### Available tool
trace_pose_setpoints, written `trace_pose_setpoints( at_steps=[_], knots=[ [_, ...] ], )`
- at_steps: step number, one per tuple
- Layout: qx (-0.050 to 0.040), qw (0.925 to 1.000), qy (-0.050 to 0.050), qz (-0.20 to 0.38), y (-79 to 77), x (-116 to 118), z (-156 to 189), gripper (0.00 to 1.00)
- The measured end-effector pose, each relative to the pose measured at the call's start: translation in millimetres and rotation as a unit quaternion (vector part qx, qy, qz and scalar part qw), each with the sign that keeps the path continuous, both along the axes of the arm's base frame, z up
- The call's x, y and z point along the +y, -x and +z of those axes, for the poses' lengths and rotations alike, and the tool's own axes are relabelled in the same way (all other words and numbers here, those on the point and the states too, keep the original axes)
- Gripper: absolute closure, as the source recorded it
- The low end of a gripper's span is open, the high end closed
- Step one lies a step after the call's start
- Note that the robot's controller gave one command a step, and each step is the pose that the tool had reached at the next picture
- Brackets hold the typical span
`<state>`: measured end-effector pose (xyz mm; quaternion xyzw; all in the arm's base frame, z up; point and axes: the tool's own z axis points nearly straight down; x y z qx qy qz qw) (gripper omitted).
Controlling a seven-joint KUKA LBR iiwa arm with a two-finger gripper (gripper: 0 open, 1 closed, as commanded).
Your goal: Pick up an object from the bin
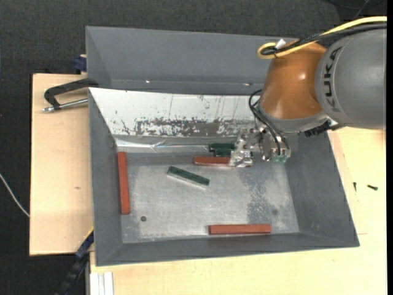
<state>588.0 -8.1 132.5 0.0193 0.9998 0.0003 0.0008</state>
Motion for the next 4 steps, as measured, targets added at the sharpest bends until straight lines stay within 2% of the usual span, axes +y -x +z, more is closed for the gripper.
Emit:
trace_pose_setpoints(
  at_steps=[1,2,3,4],
  knots=[
    [-0.0013,1.0000,0.000,-0.005,-6.8,1.6,76.0,1.00],
    [-0.0021,0.9829,0.000,0.184,13.1,40.5,-39.3,0.00],
    [-0.0157,0.9799,0.001,0.199,9.0,49.2,-50.1,1.00],
    [-0.0154,0.9799,0.001,0.199,9.1,49.2,-50.2,1.00]
  ],
)
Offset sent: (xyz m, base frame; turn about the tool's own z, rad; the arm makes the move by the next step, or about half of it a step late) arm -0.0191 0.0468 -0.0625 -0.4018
